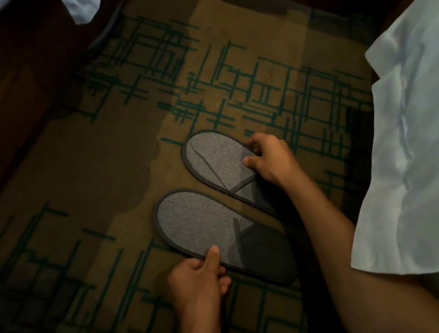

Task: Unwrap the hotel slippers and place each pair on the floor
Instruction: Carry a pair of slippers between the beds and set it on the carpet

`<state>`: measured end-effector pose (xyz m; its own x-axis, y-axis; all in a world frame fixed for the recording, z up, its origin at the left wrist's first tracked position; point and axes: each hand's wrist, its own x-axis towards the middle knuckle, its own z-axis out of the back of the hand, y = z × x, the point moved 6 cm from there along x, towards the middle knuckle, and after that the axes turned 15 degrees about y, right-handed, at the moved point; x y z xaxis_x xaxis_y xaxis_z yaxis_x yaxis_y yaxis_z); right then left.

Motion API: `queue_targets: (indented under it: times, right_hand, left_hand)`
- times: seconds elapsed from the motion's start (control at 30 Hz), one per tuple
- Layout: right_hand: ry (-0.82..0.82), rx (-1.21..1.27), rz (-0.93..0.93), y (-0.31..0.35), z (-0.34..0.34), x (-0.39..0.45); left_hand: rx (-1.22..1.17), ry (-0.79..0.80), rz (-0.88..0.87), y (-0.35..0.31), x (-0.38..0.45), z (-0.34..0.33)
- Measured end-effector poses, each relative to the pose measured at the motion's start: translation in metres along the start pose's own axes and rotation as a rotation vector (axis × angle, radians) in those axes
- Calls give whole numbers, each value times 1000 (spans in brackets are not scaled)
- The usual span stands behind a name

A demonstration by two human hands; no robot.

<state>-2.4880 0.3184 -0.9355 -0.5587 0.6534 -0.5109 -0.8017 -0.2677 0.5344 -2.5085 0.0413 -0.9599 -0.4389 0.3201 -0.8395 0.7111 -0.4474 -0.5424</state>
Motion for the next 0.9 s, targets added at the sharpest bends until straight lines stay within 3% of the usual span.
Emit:
queue_targets:
  times: [0.37, 0.9]
  right_hand:
    - [-52, -138, 77, 2, -11, 1]
    - [-68, -67, 102, 3, -13, 7]
  left_hand:
    - [-198, 91, 31, 13, 3, -18]
    - [-169, 98, 28, 17, 7, -23]
